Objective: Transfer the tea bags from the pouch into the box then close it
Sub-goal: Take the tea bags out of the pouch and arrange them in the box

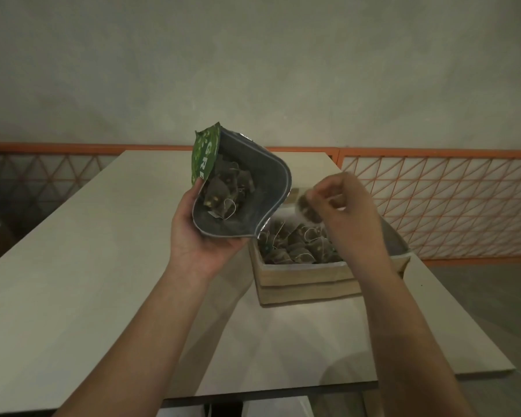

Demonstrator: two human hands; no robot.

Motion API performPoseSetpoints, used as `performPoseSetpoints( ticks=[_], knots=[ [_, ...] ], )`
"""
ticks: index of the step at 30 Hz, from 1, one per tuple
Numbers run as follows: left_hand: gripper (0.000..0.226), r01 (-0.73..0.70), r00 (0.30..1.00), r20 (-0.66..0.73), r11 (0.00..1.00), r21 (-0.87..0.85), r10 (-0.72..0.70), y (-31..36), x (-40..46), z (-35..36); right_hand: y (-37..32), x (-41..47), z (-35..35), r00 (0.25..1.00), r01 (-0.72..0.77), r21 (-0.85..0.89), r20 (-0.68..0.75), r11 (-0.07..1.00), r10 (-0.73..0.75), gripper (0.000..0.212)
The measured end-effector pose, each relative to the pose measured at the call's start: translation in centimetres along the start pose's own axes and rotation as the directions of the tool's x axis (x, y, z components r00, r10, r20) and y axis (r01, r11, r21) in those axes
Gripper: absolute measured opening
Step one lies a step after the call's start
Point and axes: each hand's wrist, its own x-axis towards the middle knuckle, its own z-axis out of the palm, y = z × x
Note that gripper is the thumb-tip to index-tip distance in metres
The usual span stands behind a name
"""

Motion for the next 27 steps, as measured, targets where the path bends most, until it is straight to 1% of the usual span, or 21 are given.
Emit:
performPoseSetpoints(
  ticks=[1,2,3,5,7,9,12,16,18,20,22,24,25,27],
  knots=[
    [0.052,-0.002,1.0,-0.005,1.0,0.008,0.002,0.0,0.0,0.0,0.4,-0.1,0.3,0.999,-0.03,-0.053,0.021,0.998,0.031,0.008],
    [0.052,-0.002,1.0,-0.012,1.0,0.016,0.002,0.0,-0.1,0.1,0.5,-0.1,0.7,0.999,-0.045,-0.068,0.024,0.997,0.046,0.013],
    [0.053,-0.001,1.0,-0.02,1.0,0.024,0.001,0.1,-0.1,0.1,0.3,-0.1,1.0,0.999,-0.038,-0.056,0.016,0.998,0.039,0.022],
    [0.053,0.01,0.999,-0.032,0.999,0.041,-0.009,0.3,-0.3,0.2,-0.6,0.4,1.9,1.0,0.024,-0.014,0.005,1.0,-0.024,0.038],
    [0.053,0.024,0.999,-0.044,0.999,0.046,-0.022,0.5,-0.4,0.3,-1.7,1.4,3.0,0.989,0.142,-0.017,0.05,0.99,-0.141,0.045],
    [0.052,0.032,0.998,-0.065,0.998,0.056,-0.028,0.8,-0.5,0.2,-2.6,2.4,4.4,0.965,0.239,-0.024,0.121,0.971,-0.234,0.043],
    [0.052,0.047,0.996,-0.083,0.996,0.069,-0.041,1.3,-0.6,0.1,-3.4,3.3,6.7,0.942,0.298,0.015,0.159,0.955,-0.296,0.031],
    [0.053,0.041,0.998,-0.051,0.996,0.08,-0.037,1.9,-1.0,0.1,-3.5,2.9,8.8,0.934,0.335,0.079,0.1,0.939,-0.342,0.031],
    [0.055,0.012,1.0,-0.022,0.997,0.082,-0.01,2.3,-1.1,0.4,-3.4,2.5,9.3,0.925,0.367,0.098,0.06,0.925,-0.374,0.032],
    [0.057,-0.036,0.999,0.04,0.996,0.076,0.033,2.8,-1.2,0.7,-3.7,2.0,9.3,0.906,0.419,0.126,0.002,0.899,-0.423,0.033],
    [0.056,-0.07,0.992,0.112,0.996,0.061,0.062,3.0,-1.2,1.0,-4.3,1.4,9.1,0.852,0.523,0.153,-0.08,0.839,-0.517,0.034],
    [0.053,-0.084,0.987,0.145,0.995,0.058,0.075,3.0,-1.2,1.3,-4.7,0.7,9.1,0.783,0.621,0.155,-0.155,0.768,-0.602,0.035],
    [0.053,-0.085,0.986,0.151,0.995,0.057,0.075,3.0,-1.0,1.4,-4.7,0.5,9.2,0.774,0.632,0.155,-0.17,0.759,-0.61,0.035],
    [0.055,-0.065,0.989,0.137,0.996,0.058,0.056,3.0,-0.5,1.4,-4.4,0.7,9.6,0.838,0.545,0.179,-0.14,0.819,-0.527,0.035]
  ],
)
